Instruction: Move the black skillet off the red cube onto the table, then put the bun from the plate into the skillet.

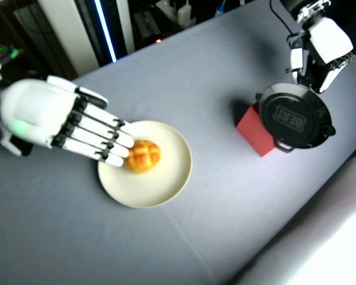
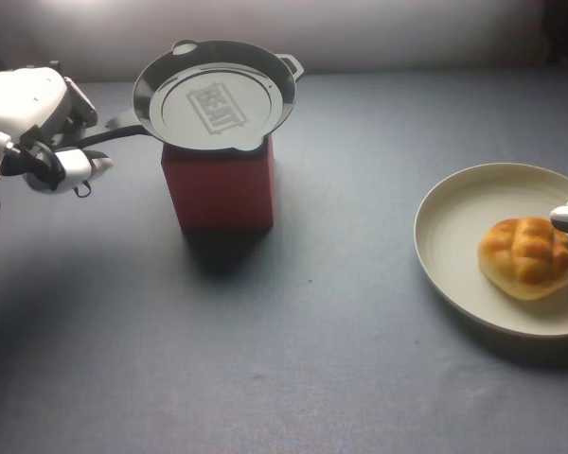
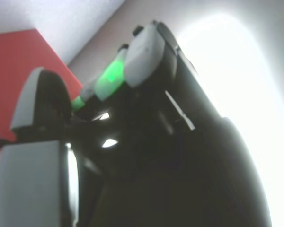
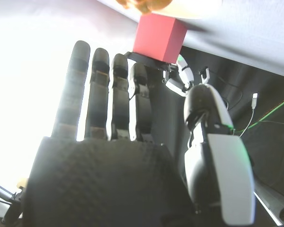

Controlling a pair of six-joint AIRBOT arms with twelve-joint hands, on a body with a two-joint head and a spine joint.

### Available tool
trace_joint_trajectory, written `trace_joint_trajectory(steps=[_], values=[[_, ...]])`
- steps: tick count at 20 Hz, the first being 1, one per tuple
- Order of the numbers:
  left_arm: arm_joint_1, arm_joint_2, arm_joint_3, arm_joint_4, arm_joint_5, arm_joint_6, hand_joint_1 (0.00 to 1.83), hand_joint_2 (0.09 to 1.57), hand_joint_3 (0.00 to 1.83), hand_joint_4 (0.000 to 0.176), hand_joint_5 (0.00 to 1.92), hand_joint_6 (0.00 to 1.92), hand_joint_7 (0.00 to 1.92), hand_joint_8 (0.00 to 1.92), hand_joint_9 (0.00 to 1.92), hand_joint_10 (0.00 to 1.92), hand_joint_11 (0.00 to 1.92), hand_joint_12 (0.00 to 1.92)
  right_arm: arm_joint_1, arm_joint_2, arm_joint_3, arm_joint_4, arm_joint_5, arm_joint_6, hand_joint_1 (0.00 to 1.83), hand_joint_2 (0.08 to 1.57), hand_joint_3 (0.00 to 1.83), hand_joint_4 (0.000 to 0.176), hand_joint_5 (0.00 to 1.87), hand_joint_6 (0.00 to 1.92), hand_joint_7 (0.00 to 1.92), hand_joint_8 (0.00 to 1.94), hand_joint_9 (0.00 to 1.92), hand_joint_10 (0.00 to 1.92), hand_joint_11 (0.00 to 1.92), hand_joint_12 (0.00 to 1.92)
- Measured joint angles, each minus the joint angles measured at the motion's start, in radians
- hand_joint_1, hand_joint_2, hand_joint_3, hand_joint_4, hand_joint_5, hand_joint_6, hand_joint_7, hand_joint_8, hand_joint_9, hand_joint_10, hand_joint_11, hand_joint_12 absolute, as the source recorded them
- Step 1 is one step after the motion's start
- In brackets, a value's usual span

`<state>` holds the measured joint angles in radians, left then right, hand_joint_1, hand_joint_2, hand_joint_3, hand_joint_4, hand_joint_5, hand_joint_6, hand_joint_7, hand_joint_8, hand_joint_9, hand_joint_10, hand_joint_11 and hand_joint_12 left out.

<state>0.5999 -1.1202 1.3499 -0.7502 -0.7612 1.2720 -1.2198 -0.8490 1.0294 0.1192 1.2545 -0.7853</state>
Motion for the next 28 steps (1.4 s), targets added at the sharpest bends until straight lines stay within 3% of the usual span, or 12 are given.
trace_joint_trajectory(steps=[1,4,9,14,16,20,23,28], values=[[0.016,0.000,-0.007,0.004,-0.021,-0.030,1.44,1.25,0.00,0.000,1.32,1.92,1.47,1.92,1.59,1.92,1.52,1.92,0.000,-0.003,0.000,-0.001,-0.002,0.000,0.38,1.33,0.00,0.000,0.40,0.00,0.43,0.00,0.41,0.00,0.33,0.23],[0.042,0.002,-0.031,0.029,-0.075,-0.099,1.47,1.22,0.00,0.000,1.28,1.92,1.44,1.92,1.59,1.92,1.60,1.92,0.000,-0.005,0.000,-0.002,-0.003,0.000,0.35,1.34,0.00,0.000,0.40,0.00,0.42,0.00,0.40,0.00,0.31,0.22],[0.060,0.018,-0.069,0.095,-0.159,-0.172,1.38,1.21,0.00,0.000,1.25,1.92,1.39,1.92,1.53,1.92,1.57,1.92,0.000,-0.008,0.000,-0.001,-0.008,0.000,0.34,1.35,0.00,0.000,0.39,0.00,0.41,0.00,0.38,0.00,0.29,0.22],[0.089,0.053,-0.123,0.159,-0.243,-0.206,1.40,1.20,0.00,0.000,1.25,1.92,1.37,1.92,1.54,1.92,1.61,1.92,0.000,-0.014,0.003,-0.001,-0.017,0.000,0.31,1.36,0.00,0.000,0.39,0.00,0.41,0.00,0.38,0.00,0.27,0.26],[0.097,0.068,-0.150,0.193,-0.289,-0.220,1.43,1.21,0.00,0.000,1.25,1.92,1.41,1.92,1.59,1.92,1.65,1.92,0.000,-0.014,0.004,0.000,-0.019,0.000,0.33,1.36,0.00,0.000,0.39,0.00,0.41,0.00,0.38,0.00,0.22,0.41],[0.100,0.092,-0.182,0.241,-0.363,-0.229,1.46,1.21,0.00,0.000,1.29,1.92,1.45,1.92,1.62,1.92,1.63,1.92,0.000,-0.015,0.005,0.003,-0.019,0.000,0.34,1.36,0.00,0.000,0.40,0.00,0.42,0.00,0.39,0.01,0.22,0.45],[0.108,0.098,-0.192,0.241,-0.388,-0.229,1.47,1.21,0.00,0.000,1.29,1.92,1.42,1.92,1.59,1.92,1.63,1.92,0.000,-0.019,0.005,0.003,-0.024,0.000,0.36,1.36,0.00,0.000,0.40,0.00,0.42,0.00,0.39,0.00,0.11,0.69],[0.136,0.113,-0.225,0.270,-0.420,-0.251,1.53,1.22,0.00,0.000,1.23,1.92,1.42,1.92,1.58,1.92,1.65,1.92,0.000,-0.020,0.007,0.003,-0.026,0.000,0.36,1.35,0.00,0.000,0.40,0.00,0.43,0.00,0.43,0.00,0.09,0.84]])
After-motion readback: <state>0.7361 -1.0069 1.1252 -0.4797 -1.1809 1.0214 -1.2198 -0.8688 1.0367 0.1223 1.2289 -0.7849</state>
